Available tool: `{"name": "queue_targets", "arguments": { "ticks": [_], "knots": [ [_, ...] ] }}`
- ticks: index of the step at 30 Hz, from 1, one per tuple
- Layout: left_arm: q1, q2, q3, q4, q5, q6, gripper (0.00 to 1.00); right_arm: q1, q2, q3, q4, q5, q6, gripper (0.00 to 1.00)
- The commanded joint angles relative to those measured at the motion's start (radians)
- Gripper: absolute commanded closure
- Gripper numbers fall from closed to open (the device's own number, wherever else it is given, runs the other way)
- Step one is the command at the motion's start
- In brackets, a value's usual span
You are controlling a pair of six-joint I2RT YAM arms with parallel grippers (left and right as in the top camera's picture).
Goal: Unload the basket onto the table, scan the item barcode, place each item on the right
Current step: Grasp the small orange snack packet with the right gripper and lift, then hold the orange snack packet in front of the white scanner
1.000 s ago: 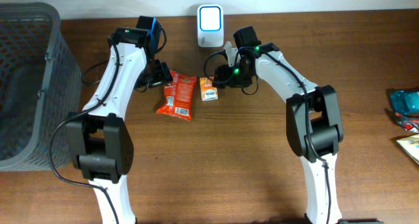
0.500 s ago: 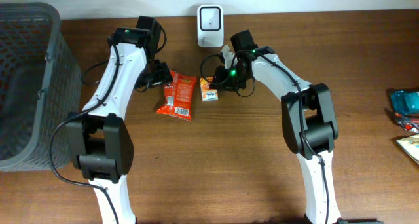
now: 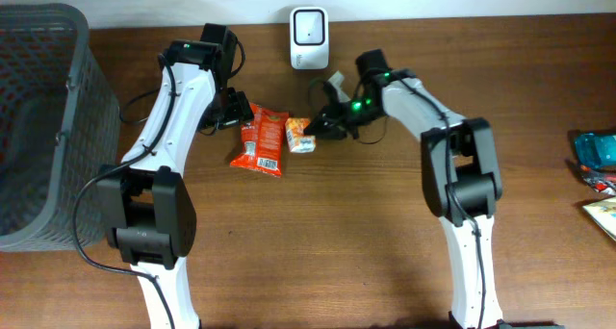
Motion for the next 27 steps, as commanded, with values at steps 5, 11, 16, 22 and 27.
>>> {"name": "queue_targets", "arguments": {
  "ticks": [5,11,16,22,27],
  "knots": [
    [0.000,-0.017,-0.002,-0.002,-0.013,-0.009,0.01,-0.105,0.010,-0.007,-0.021,-0.412,-0.162,0.96],
    [0.000,-0.017,-0.002,-0.002,-0.013,-0.009,0.01,-0.097,0.010,-0.007,-0.009,-0.414,-0.161,0.96],
    [0.000,-0.017,-0.002,-0.002,-0.013,-0.009,0.01,-0.097,0.010,-0.007,-0.001,-0.413,-0.161,0.96],
    [0.000,-0.017,-0.002,-0.001,-0.013,-0.009,0.01,-0.105,0.010,0.126,0.020,0.015,0.089,0.96],
    [0.000,-0.017,-0.002,-0.001,-0.013,-0.009,0.01,-0.068,0.010,0.404,0.021,0.634,0.189,0.96]
  ]
}}
